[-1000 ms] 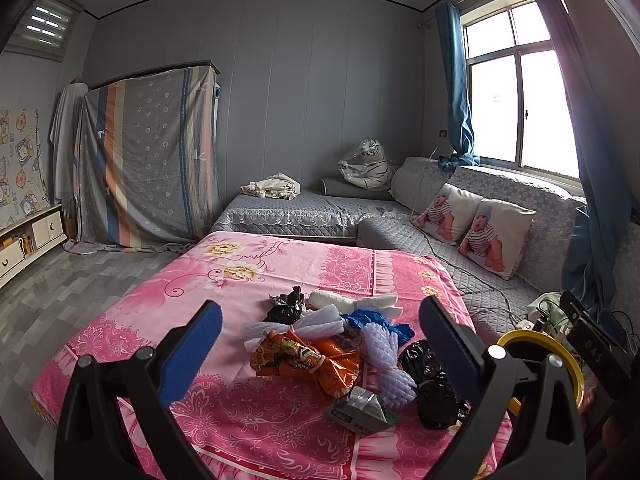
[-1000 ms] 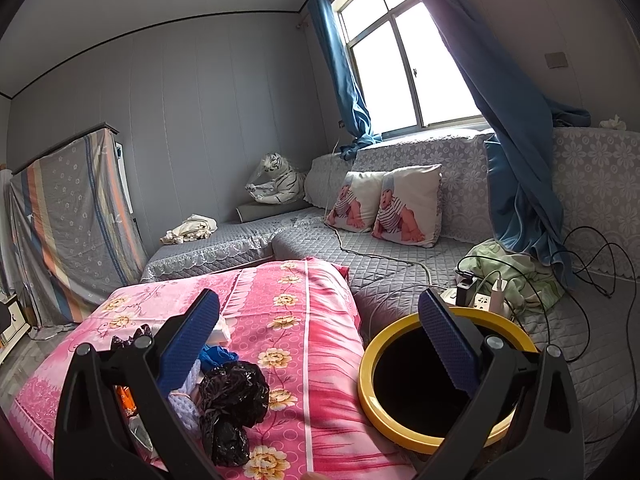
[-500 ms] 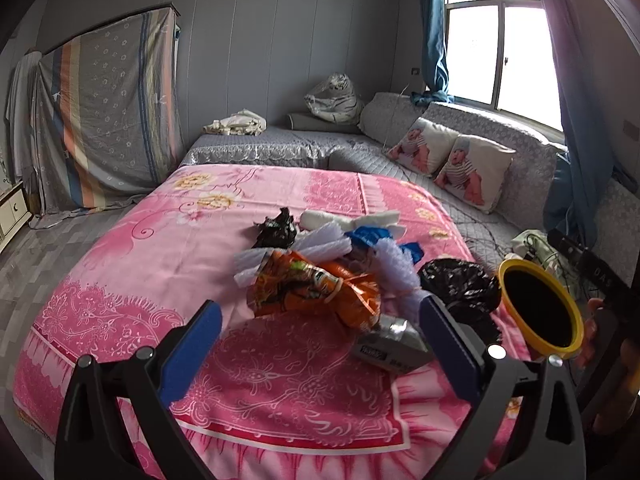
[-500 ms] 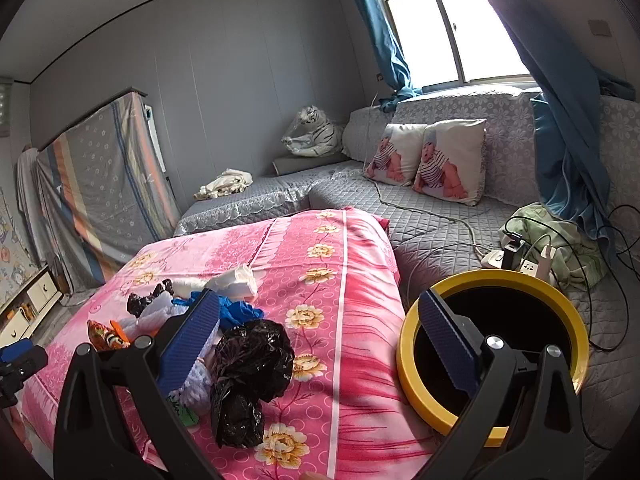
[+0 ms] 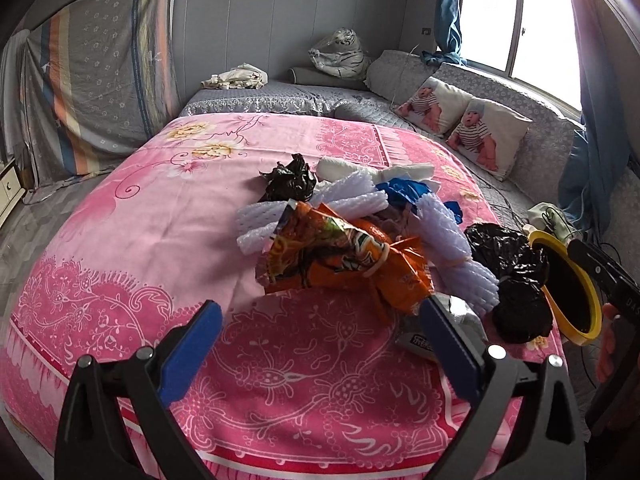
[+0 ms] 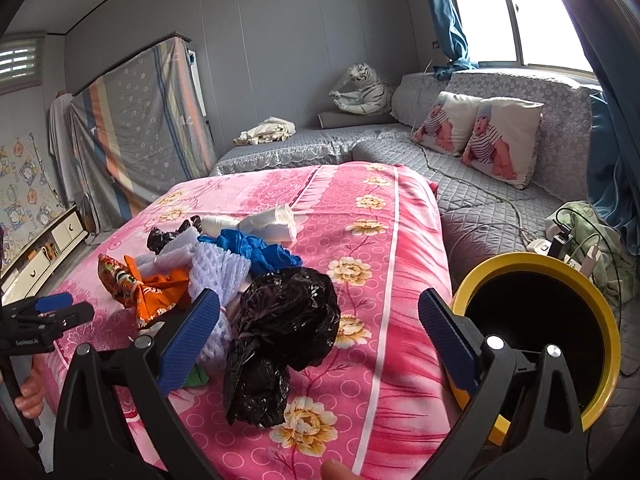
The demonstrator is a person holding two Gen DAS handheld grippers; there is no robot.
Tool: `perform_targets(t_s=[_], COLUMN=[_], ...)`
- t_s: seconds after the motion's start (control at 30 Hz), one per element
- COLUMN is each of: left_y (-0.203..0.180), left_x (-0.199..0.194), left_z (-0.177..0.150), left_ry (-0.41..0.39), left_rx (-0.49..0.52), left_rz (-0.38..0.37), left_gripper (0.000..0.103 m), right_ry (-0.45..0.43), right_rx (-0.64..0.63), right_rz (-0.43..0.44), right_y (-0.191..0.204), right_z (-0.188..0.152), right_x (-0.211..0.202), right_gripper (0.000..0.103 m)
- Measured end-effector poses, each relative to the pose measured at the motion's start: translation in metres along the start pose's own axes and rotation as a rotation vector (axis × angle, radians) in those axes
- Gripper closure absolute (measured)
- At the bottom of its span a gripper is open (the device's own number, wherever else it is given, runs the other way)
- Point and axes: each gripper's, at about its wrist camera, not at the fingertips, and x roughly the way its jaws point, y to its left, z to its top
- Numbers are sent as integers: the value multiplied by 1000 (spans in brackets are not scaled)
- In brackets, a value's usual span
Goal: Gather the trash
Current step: 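Reach the left tool toward the orange wrapper while the right tool reaches the black bag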
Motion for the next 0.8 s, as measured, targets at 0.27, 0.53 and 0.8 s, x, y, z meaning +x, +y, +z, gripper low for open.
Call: perform_targets(t_s=[0.27,0.53,0.8], left_y=[3,5,22], left_x=[2,32,55], left_z=[27,39,40], left_ry=[-26,31,56], left_rx=[-25,-49,-130], left_rz=[22,65,52], left_gripper=[8,8,8], right_ry=[55,103,173], right_rx=[-42,-69,-21], right_rz=[-33,-22,36], right_y=[7,9,2], right_z=[0,8,7], right_x=[19,47,77], right_gripper=[8,8,8])
